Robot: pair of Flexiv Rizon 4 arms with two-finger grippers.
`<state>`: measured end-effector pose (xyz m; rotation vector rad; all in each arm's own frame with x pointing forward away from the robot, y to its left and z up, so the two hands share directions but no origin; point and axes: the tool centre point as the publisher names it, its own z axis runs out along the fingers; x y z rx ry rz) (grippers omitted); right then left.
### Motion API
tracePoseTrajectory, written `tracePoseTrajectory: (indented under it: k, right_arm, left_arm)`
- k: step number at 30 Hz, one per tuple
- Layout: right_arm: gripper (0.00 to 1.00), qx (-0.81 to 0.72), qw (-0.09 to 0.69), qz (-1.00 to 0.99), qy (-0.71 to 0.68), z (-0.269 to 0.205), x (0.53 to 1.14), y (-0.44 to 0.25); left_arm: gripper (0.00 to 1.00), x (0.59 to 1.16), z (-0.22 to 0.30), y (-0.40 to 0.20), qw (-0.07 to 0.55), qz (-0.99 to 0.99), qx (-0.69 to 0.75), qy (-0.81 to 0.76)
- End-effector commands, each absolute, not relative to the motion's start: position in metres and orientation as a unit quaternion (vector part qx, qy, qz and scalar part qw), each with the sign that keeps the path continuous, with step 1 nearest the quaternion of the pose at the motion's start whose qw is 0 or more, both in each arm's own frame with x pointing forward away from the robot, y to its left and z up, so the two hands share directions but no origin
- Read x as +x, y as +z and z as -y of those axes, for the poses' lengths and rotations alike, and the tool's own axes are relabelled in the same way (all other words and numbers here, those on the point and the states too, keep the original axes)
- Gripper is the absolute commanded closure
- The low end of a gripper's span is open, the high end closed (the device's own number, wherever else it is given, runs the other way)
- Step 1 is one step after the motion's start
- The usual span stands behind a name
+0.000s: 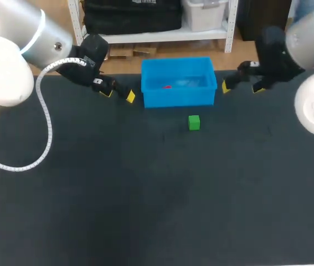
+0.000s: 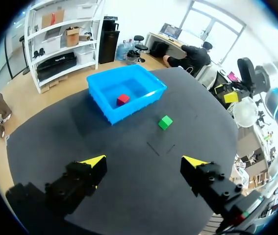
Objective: Use the left arm to pick the red cube and place it into the blue plastic box first, then use the right arm to grasp the green cube and put it into the same blue plastic box after the first action is fully finished.
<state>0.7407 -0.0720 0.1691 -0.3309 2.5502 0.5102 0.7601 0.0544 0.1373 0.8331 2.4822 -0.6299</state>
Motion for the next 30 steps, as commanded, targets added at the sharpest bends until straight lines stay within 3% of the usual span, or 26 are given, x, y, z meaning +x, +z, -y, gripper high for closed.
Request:
tracePoseTrajectory:
  k: [1, 30]
  right_arm:
    - [0.00, -0.117, 0.248, -0.945, 0.176, 0.061, 0.748, 0.171]
    - [0.00, -0.133, 0.165, -0.972, 0.107, -0.001, 0.778, 0.167]
  left_arm:
    - [0.00, 0.759, -0.055, 0.137, 0.224, -0.897, 0.302, -0.230]
    - [0.00, 0.759, -0.055, 0.137, 0.224, -0.897, 0.302, -0.230]
